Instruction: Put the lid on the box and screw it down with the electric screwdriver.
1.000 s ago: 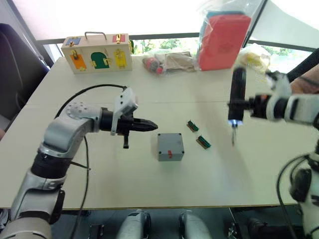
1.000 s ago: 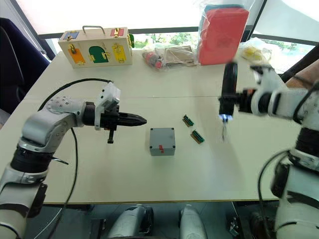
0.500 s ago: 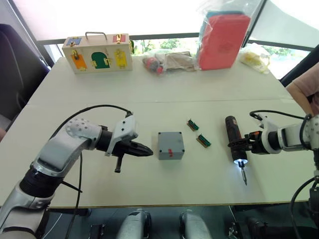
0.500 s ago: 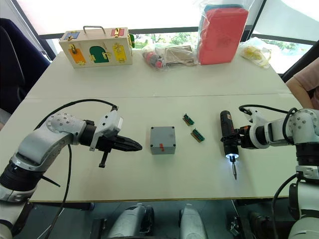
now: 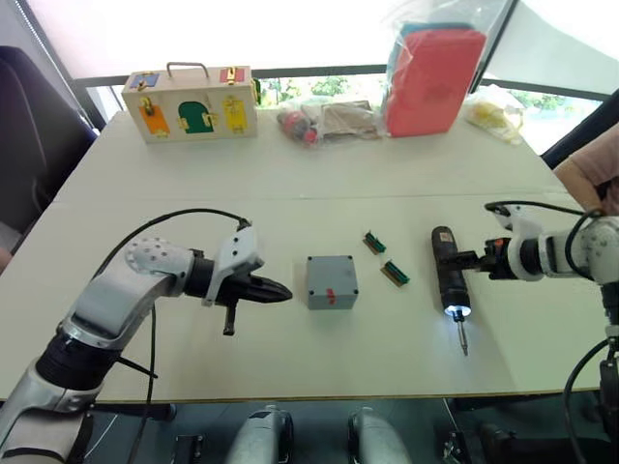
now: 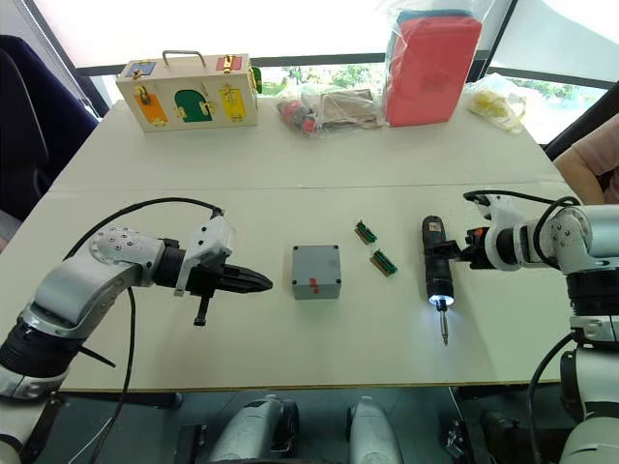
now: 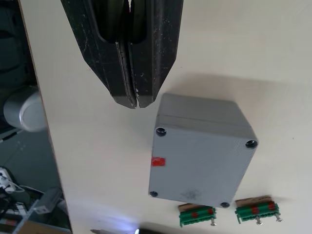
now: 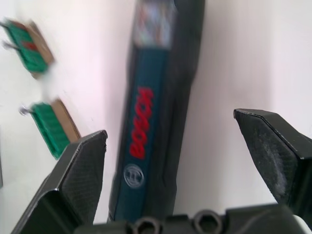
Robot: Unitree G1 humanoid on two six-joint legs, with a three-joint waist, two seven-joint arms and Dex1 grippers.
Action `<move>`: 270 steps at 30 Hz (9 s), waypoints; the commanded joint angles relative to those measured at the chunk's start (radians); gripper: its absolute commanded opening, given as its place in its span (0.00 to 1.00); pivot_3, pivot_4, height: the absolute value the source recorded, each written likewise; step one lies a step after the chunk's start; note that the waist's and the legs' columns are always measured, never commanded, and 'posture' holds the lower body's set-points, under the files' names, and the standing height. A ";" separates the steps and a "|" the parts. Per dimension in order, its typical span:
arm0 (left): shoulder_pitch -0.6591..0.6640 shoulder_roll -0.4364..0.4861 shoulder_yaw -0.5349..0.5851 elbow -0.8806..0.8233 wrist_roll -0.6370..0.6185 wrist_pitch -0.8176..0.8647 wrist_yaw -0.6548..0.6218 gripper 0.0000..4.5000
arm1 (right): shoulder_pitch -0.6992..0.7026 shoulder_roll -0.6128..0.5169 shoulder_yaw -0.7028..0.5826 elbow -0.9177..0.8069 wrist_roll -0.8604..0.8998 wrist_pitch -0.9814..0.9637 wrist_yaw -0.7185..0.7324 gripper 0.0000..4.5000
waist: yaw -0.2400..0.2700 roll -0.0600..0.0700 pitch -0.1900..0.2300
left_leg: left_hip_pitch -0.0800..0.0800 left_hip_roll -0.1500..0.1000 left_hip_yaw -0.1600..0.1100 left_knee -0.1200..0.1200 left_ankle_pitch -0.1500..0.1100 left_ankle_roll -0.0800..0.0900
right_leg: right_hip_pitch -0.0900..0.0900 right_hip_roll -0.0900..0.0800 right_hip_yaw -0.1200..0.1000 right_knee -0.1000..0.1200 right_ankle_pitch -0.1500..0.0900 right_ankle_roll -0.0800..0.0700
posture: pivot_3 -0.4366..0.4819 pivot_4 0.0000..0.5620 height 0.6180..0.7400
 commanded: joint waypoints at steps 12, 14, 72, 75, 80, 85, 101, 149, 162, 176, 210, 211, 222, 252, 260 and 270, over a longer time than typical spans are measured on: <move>-0.066 -0.138 -0.079 0.238 0.171 -0.131 0.108 0.00 | 0.312 -0.072 0.205 -0.740 -0.126 -0.403 0.340 1.00 | 0.022 -0.005 0.000 | 0.001 -0.001 -0.002 0.003 0.000 0.000 | 0.003 -0.001 0.000 0.000 0.001 0.002 | 0.48 0.27 1.00; -0.067 -0.153 -0.092 0.248 0.184 -0.141 0.104 0.00 | 0.306 -0.040 0.232 -0.729 -0.148 -0.402 0.326 1.00 | 0.023 -0.005 0.000 | 0.001 -0.001 -0.002 0.003 0.000 0.000 | 0.003 -0.002 0.000 0.000 0.001 0.002 | 0.48 0.27 1.00; -0.032 -0.225 -0.032 0.265 0.237 -0.185 0.217 0.00 | 0.234 0.258 0.308 -0.578 -0.344 -0.481 0.363 1.00 | 0.023 -0.005 -0.001 | 0.001 -0.001 -0.002 0.003 0.001 -0.003 | 0.002 0.001 -0.001 0.002 0.002 0.001 | 0.48 0.27 1.00; -0.039 -0.232 -0.034 0.274 0.240 -0.192 0.219 0.00 | 0.249 0.264 0.297 -0.604 -0.335 -0.457 0.348 1.00 | 0.024 -0.006 -0.001 | 0.001 -0.001 -0.002 0.003 0.001 -0.003 | 0.002 0.001 -0.001 0.002 0.002 0.001 | 0.48 0.27 1.00; -0.045 -0.234 -0.037 0.285 0.242 -0.200 0.217 0.00 | 0.259 0.277 0.284 -0.623 -0.324 -0.434 0.328 1.00 | 0.023 -0.005 -0.001 | 0.001 -0.001 -0.002 0.003 0.002 -0.003 | 0.002 0.001 -0.001 0.002 0.002 0.001 | 0.48 0.27 1.00; -0.041 -0.236 -0.037 0.285 0.246 -0.204 0.220 0.00 | 0.277 0.271 0.270 -0.641 -0.319 -0.422 0.317 1.00 | 0.024 -0.006 -0.001 | 0.001 -0.001 -0.002 0.003 0.002 -0.003 | 0.002 0.001 -0.001 0.002 0.002 0.001 | 0.48 0.27 1.00; -0.078 -0.214 0.024 0.275 0.226 -0.186 0.218 0.00 | 0.336 0.209 0.016 -0.765 -0.225 -0.318 0.253 1.00 | 0.023 -0.006 -0.001 | 0.001 -0.001 -0.002 0.003 0.001 -0.003 | 0.002 0.001 -0.001 0.002 0.002 0.002 | 0.48 0.27 1.00; -0.033 -0.068 0.052 -0.020 -0.020 0.014 0.071 0.00 | 0.379 0.336 -0.031 -0.369 -0.376 -0.587 0.097 0.01 | 0.023 -0.006 -0.001 | 0.012 0.000 -0.002 0.002 0.001 -0.002 | 0.013 0.003 0.000 0.000 0.001 0.001 | 0.48 0.27 1.00; -0.018 -0.070 0.061 0.009 -0.033 0.016 0.064 0.00 | 0.362 0.303 -0.089 -0.442 -0.321 -0.567 0.131 0.01 | 0.023 -0.006 -0.001 | 0.012 0.000 -0.002 0.002 0.001 -0.002 | 0.013 0.003 0.000 0.000 0.001 0.001 | 0.48 0.27 1.00; 0.014 -0.041 0.089 0.077 -0.019 -0.006 0.060 0.00 | 0.197 0.403 0.003 -0.517 -0.239 -0.500 0.146 0.01 | 0.017 -0.006 -0.001 | 0.012 0.000 -0.002 0.002 0.001 -0.002 | 0.013 0.003 0.000 0.000 0.001 0.001 | 0.48 0.27 1.00; 0.066 -0.031 0.115 -0.039 -0.069 0.071 0.144 0.00 | 0.154 0.476 0.130 -0.329 -0.352 -0.631 0.205 0.01 | 0.020 -0.006 -0.001 | 0.012 -0.001 -0.002 0.001 0.001 -0.002 | 0.012 0.001 0.000 0.000 0.001 0.001 | 0.48 0.27 1.00; 0.066 -0.031 0.115 -0.040 -0.070 0.072 0.145 0.00 | 0.155 0.474 0.127 -0.332 -0.350 -0.628 0.205 0.01 | 0.020 -0.006 -0.001 | 0.012 -0.001 -0.002 0.001 0.001 -0.002 | 0.012 0.001 0.000 0.000 0.001 0.001 | 0.48 0.27 1.00; 0.051 -0.034 0.104 -0.030 -0.075 0.068 0.151 0.00 | 0.160 0.467 0.125 -0.329 -0.355 -0.624 0.207 0.01 | 0.020 -0.006 -0.001 | 0.012 -0.001 -0.002 0.001 0.001 -0.002 | 0.012 0.000 0.000 0.000 0.001 0.001 | 0.48 0.27 1.00; 0.054 -0.041 0.100 -0.030 -0.071 0.059 0.150 0.00 | 0.161 0.470 0.124 -0.333 -0.354 -0.615 0.210 0.01 | 0.019 -0.006 -0.001 | 0.012 -0.001 -0.002 0.000 0.001 -0.002 | 0.012 -0.002 0.001 0.000 0.001 0.001 | 0.48 0.27 1.00; 0.055 -0.040 0.097 -0.030 -0.070 0.056 0.146 0.00 | 0.157 0.479 0.136 -0.328 -0.360 -0.618 0.211 0.01 | 0.019 -0.006 -0.001 | 0.012 -0.001 -0.002 0.000 0.001 -0.003 | 0.012 -0.002 0.001 0.000 0.001 0.001 | 0.48 0.27 1.00; 0.059 -0.040 0.097 -0.030 -0.070 0.048 0.139 0.00 | 0.151 0.473 0.118 -0.345 -0.355 -0.607 0.200 0.76 | 0.018 -0.006 -0.001 | 0.011 -0.001 -0.002 0.000 0.001 -0.003 | 0.011 -0.002 0.001 0.000 0.001 0.001 | 0.48 0.27 1.00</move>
